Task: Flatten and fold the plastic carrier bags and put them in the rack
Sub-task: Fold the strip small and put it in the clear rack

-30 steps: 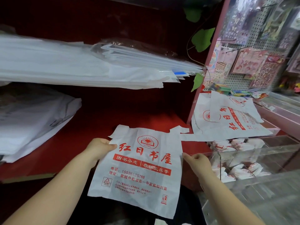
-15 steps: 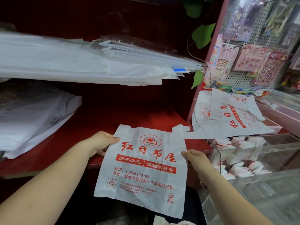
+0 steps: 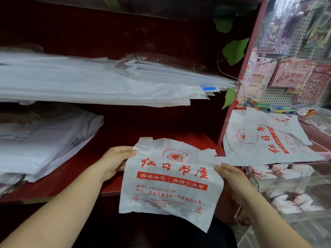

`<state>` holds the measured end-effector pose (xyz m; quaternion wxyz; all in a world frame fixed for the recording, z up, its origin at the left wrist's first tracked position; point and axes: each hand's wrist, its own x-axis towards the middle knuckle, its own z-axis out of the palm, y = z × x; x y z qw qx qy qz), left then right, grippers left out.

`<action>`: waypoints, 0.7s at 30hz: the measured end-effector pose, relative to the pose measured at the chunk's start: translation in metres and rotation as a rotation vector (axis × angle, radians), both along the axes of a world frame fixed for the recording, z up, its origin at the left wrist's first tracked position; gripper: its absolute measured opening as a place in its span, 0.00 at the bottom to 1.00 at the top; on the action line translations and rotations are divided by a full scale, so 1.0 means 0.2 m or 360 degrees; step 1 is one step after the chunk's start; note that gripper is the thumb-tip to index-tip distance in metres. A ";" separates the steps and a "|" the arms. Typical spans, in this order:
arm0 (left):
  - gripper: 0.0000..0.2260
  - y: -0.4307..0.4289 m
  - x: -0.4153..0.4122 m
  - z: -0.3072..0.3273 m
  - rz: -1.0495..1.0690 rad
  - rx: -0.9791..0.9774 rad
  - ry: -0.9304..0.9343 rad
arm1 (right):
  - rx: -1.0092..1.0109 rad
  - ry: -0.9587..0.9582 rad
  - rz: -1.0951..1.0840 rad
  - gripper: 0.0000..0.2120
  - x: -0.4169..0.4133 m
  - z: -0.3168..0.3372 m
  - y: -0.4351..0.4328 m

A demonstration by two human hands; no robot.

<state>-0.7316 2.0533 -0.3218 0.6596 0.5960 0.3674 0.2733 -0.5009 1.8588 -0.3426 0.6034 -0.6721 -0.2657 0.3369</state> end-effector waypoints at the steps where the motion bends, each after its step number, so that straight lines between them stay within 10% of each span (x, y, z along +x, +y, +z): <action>1: 0.08 -0.01 -0.01 0.02 -0.0013 0.0001 -0.0063 | 0.0067 0.0052 0.0031 0.09 0.00 0.02 0.00; 6: 0.15 -0.05 -0.09 0.11 -0.0102 0.0000 -0.0252 | 0.0317 0.0190 0.0212 0.05 0.02 0.11 -0.05; 9: 0.25 -0.07 -0.13 0.16 -0.0120 0.0036 -0.0274 | 0.0367 0.0108 0.0440 0.25 0.03 0.15 -0.09; 14: 0.12 -0.11 -0.15 0.23 -0.0117 0.0096 -0.0247 | 0.0266 -0.0117 0.0617 0.32 0.04 0.24 -0.15; 18: 0.16 -0.12 -0.12 0.22 -0.0008 0.0333 -0.0094 | 0.0169 -0.0337 0.0475 0.05 0.04 0.29 -0.17; 21: 0.10 -0.13 -0.11 0.22 0.0023 0.0457 -0.0091 | 0.0199 -0.0493 0.0437 0.12 0.03 0.31 -0.18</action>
